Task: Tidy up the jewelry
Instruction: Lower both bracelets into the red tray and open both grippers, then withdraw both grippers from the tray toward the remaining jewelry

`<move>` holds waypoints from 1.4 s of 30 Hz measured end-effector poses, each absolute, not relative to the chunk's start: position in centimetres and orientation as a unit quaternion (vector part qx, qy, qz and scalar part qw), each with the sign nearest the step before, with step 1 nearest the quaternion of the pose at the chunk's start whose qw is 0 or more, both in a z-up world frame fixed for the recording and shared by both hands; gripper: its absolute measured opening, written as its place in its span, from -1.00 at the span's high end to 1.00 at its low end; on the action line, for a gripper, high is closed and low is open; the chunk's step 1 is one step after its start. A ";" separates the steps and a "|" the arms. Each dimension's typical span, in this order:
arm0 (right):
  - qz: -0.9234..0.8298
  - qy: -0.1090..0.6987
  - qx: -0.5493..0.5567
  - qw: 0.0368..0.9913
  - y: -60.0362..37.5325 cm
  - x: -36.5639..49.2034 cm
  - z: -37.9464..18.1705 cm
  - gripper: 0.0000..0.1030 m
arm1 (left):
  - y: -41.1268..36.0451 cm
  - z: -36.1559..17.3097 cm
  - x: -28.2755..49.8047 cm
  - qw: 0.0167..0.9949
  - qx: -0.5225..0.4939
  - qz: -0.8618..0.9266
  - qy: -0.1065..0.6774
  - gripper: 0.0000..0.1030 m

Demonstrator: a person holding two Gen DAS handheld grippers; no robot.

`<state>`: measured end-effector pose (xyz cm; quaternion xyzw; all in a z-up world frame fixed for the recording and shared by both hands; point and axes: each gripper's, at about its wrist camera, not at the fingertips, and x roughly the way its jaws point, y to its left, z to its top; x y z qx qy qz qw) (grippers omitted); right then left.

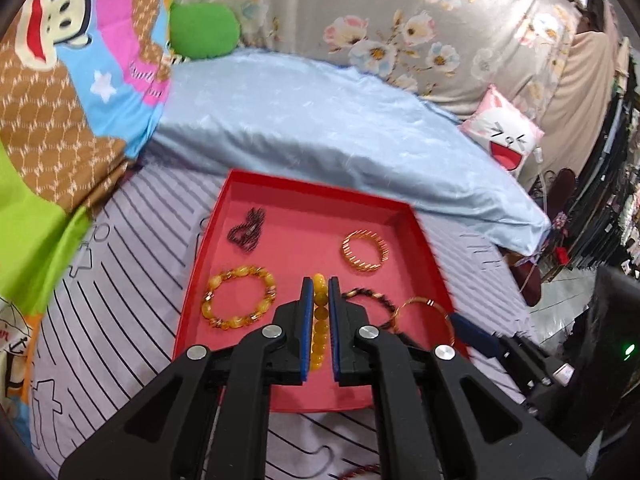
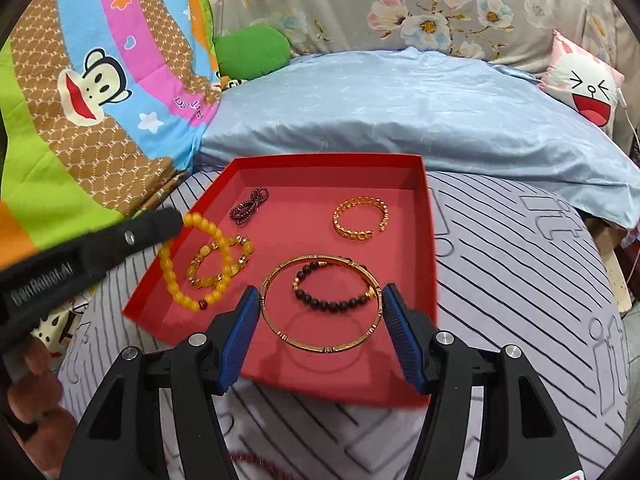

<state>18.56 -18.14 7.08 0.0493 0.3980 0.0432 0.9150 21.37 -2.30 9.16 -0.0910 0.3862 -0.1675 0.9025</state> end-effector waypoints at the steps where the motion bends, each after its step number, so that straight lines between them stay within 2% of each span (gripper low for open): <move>1: 0.045 0.402 0.049 0.913 -18.0 18.9 6.7 -0.16 | -2.1 8.4 21.7 0.900 -0.090 -0.164 0.394 0.86; 10: 0.048 0.424 0.027 0.904 -17.0 19.5 4.2 -0.17 | -0.7 5.0 22.0 0.896 -0.069 -0.133 0.417 0.86; 19: 0.047 0.426 0.038 0.903 -17.3 19.5 4.1 -0.21 | -0.5 5.1 21.8 0.902 -0.061 -0.125 0.408 0.84; 32: 0.042 0.412 0.040 0.909 -17.8 18.2 5.3 -0.21 | 0.3 5.9 21.0 0.908 -0.066 -0.120 0.396 0.61; 42: 0.038 0.406 0.041 0.912 -18.4 16.1 6.0 -0.21 | 0.5 6.7 19.3 0.912 -0.057 -0.117 0.389 0.61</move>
